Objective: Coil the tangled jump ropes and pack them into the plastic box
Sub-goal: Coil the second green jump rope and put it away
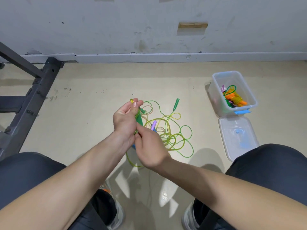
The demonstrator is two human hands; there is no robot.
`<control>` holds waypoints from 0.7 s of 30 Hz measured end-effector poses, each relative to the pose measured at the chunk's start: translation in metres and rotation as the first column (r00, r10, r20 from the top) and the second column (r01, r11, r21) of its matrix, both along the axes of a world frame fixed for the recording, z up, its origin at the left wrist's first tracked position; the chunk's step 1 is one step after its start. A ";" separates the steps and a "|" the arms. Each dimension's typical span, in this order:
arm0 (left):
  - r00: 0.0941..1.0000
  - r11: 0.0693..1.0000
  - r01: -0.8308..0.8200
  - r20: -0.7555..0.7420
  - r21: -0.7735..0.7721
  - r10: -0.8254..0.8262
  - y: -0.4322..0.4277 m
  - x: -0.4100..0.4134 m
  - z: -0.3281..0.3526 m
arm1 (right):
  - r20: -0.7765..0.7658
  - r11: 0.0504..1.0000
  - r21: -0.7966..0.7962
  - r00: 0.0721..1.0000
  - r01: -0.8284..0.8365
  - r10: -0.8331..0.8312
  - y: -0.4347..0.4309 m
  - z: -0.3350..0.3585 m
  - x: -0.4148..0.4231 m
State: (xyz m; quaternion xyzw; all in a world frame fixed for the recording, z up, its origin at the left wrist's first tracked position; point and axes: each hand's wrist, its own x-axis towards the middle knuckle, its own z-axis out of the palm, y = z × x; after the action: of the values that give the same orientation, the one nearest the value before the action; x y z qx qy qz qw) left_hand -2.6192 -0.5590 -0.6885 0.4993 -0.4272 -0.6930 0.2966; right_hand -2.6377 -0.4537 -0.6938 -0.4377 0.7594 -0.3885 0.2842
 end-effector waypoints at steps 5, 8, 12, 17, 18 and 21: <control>0.988 0.987 0.150 0.037 0.056 -0.152 0.006 0.000 0.000 | -0.152 0.994 0.073 0.984 -0.079 0.089 0.001 0.002 -0.008; 0.983 0.981 0.179 0.034 0.071 -0.182 0.001 -0.002 0.002 | -0.204 0.986 0.113 0.969 -0.119 0.141 0.003 0.006 -0.012; 0.960 0.961 0.278 0.023 0.005 -0.278 -0.004 -0.002 0.003 | -0.314 0.973 0.182 0.930 -0.139 0.192 0.000 0.009 -0.017; 0.981 0.980 0.188 -0.029 -0.058 -0.190 -0.020 -0.002 0.008 | -0.271 0.994 0.058 0.957 -0.095 0.107 0.007 -0.001 -0.007; 0.986 0.986 0.158 -0.055 -0.048 -0.160 -0.027 -0.002 0.009 | -0.222 0.997 0.039 0.973 -0.062 0.069 0.010 -0.004 -0.004; 0.980 0.991 0.132 -0.153 0.022 -0.128 -0.039 0.001 0.015 | 0.089 1.000 0.020 0.996 -0.005 0.003 0.017 -0.014 0.002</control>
State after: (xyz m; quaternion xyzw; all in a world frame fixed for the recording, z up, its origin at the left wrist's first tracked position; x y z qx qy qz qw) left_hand -2.6182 -0.5981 -0.6733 0.4211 -0.4240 -0.7535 0.2741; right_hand -2.6359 -0.4370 -0.7083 -0.4187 0.7490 -0.3994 0.3228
